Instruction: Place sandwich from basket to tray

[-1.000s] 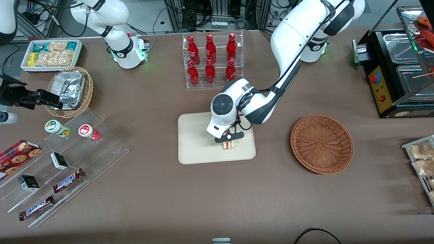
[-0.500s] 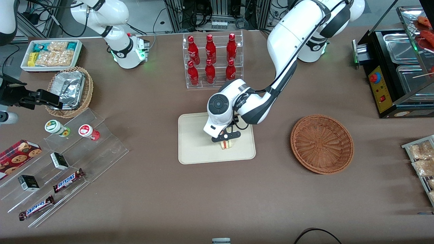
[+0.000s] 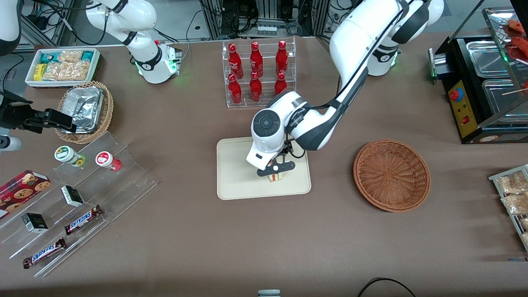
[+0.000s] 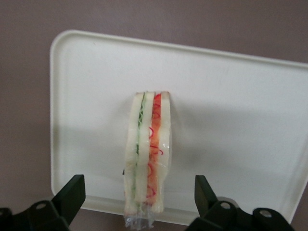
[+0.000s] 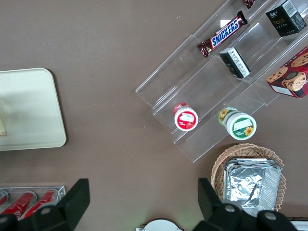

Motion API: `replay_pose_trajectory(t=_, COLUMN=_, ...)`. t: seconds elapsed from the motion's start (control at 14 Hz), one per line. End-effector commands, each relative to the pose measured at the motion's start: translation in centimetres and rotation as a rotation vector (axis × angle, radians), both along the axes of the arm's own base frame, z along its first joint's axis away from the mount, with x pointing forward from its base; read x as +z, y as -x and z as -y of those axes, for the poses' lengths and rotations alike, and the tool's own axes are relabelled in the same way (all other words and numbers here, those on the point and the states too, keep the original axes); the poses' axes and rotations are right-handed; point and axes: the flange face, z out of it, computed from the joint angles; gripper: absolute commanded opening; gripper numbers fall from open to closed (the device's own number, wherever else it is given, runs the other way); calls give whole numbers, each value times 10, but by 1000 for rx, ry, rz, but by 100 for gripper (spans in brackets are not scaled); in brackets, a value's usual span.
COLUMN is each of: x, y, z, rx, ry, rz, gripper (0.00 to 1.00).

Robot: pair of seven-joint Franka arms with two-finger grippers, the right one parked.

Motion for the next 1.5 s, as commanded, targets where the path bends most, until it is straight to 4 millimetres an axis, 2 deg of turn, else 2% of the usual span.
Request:
replay_pose_trajectory(t=0.0, x=46, y=-26, z=-42, rx=66, ry=-28, rz=10, gripper=100)
replay_pose_trajectory(t=0.14, x=75, y=-48, z=-80, rx=125, ry=-15, rz=29, gripper=100)
replay_pose_trajectory(t=0.29, x=82, y=-55, z=-105, rx=98, ry=-32, rz=16, gripper=100)
replay_pose_trajectory(t=0.36, x=85, y=-61, z=-124, rx=60, ry=-45, rz=-6, gripper=100)
replay_pose_trajectory(t=0.5, x=108, y=-74, z=-165, rx=-9, ry=-43, rz=-22, gripper=100)
replay_pose_trajectory(t=0.71, x=127, y=-84, z=-219, rx=-59, ry=-50, rz=-47, gripper=100)
replay_pose_trajectory(t=0.86, x=139, y=-81, z=-247, rx=-78, ry=-56, rz=-45, gripper=100)
replay_pose_trajectory(t=1.0, x=152, y=-68, z=-266, rx=-142, ry=-71, rz=-42, gripper=100)
replay_pose_trajectory(t=1.07, x=163, y=-66, z=-298, rx=-155, ry=-67, rz=-45, gripper=100)
replay_pose_trajectory(t=1.21, x=185, y=-46, z=-319, rx=-238, ry=-79, rz=-79, gripper=100)
replay_pose_trajectory(t=1.29, x=196, y=-42, z=-336, rx=-238, ry=-84, rz=-92, gripper=100)
replay_pose_trajectory(t=1.43, x=218, y=-31, z=-357, rx=-277, ry=-84, rz=-120, gripper=100)
